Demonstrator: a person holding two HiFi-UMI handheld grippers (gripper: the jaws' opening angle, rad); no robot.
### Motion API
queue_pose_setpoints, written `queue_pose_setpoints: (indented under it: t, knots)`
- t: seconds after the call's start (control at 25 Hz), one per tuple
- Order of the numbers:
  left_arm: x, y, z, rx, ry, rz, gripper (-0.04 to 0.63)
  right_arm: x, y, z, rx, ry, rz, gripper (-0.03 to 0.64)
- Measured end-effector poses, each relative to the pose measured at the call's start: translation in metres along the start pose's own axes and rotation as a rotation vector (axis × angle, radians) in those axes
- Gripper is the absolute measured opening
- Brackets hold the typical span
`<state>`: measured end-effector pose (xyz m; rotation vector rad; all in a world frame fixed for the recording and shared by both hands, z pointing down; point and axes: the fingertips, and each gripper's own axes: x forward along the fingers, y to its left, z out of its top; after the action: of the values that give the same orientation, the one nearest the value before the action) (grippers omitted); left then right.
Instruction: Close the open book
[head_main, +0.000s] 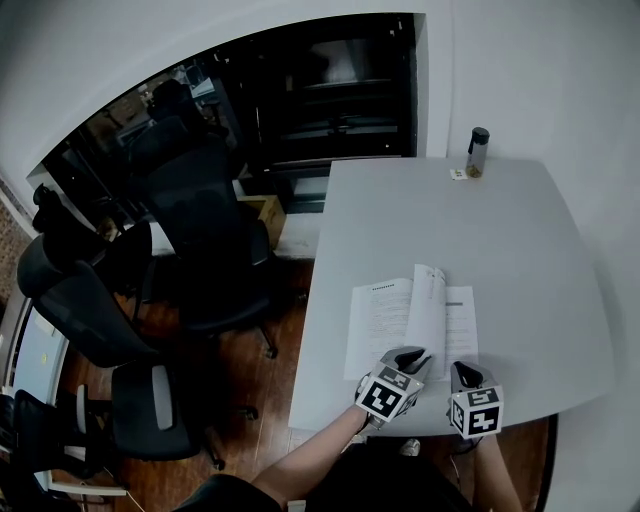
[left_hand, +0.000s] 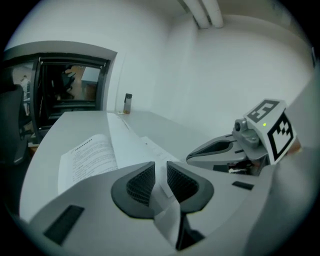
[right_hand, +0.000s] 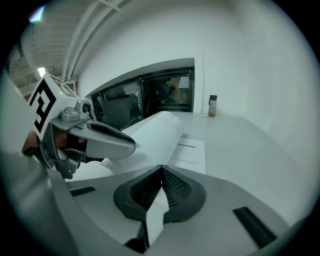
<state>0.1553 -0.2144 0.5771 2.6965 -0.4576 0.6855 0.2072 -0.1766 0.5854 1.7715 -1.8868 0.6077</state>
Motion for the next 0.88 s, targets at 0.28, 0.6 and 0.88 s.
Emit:
queue_pose_setpoints:
  t: [0.28, 0.6, 0.88]
  knots:
    - [-0.001, -0.009, 0.005, 0.023, -0.011, -0.015, 0.077, -0.016, -0.037, 0.003, 0.042, -0.038, -0.098, 0.005]
    - [-0.021, 0.021, -0.025, -0.06, 0.035, 0.077, 0.077, -0.013, -0.02, 0.011, 0.011, -0.048, -0.029, 0.005]
    - [-0.054, 0.053, -0.058, -0.132, 0.054, 0.182, 0.077, 0.021, 0.053, 0.019, -0.073, -0.034, 0.165, 0.006]
